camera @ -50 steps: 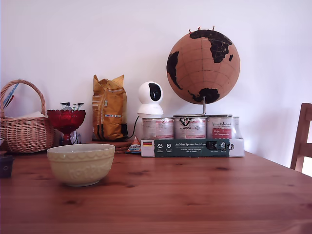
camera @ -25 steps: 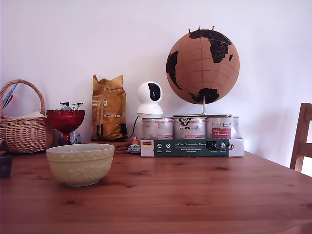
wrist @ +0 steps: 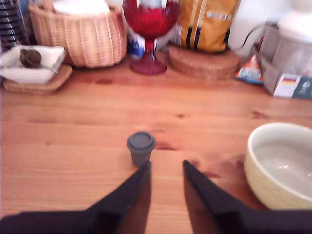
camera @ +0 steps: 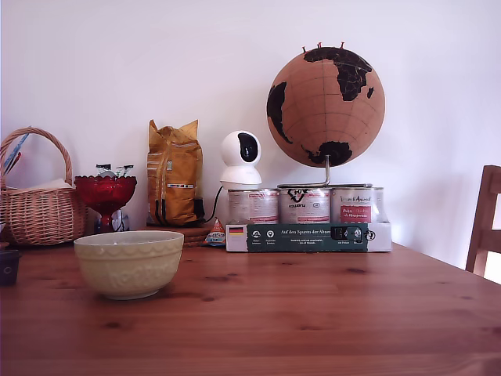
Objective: Pick the grey coffee capsule and place it inside the green bowl
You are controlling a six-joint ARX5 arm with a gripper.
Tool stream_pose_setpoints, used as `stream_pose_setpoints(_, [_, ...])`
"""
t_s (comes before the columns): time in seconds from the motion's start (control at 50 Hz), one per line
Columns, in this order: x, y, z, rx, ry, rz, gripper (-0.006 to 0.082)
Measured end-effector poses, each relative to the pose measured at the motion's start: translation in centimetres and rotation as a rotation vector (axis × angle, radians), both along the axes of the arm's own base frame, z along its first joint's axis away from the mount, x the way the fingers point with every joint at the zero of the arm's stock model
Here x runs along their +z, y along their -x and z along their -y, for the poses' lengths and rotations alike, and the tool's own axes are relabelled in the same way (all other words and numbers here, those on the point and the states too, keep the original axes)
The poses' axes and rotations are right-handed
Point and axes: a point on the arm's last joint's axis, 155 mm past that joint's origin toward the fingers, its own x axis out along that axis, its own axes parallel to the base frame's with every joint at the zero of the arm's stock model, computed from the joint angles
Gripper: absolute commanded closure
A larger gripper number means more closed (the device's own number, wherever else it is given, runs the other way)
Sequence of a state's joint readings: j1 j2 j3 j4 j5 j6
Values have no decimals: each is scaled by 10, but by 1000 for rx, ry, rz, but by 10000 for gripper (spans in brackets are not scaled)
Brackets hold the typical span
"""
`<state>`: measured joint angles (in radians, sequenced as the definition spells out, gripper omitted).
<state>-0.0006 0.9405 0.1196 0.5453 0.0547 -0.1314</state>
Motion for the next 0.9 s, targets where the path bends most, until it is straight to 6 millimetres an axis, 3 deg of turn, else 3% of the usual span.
stream_pose_setpoints(0.28, [-5, -22, 0, -7, -38, 56, 154])
stream_pose_setpoints(0.44, [-32, -31, 0, -11, -41, -14, 154])
stream_pose_setpoints(0.52, [-39, -45, 0, -14, -43, -36, 154])
stream_pose_setpoints(0.72, [-31, -90, 1, -18, -42, -2, 154])
stream_pose_setpoints(0.9, [-54, -108, -2, -11, -42, -52, 154])
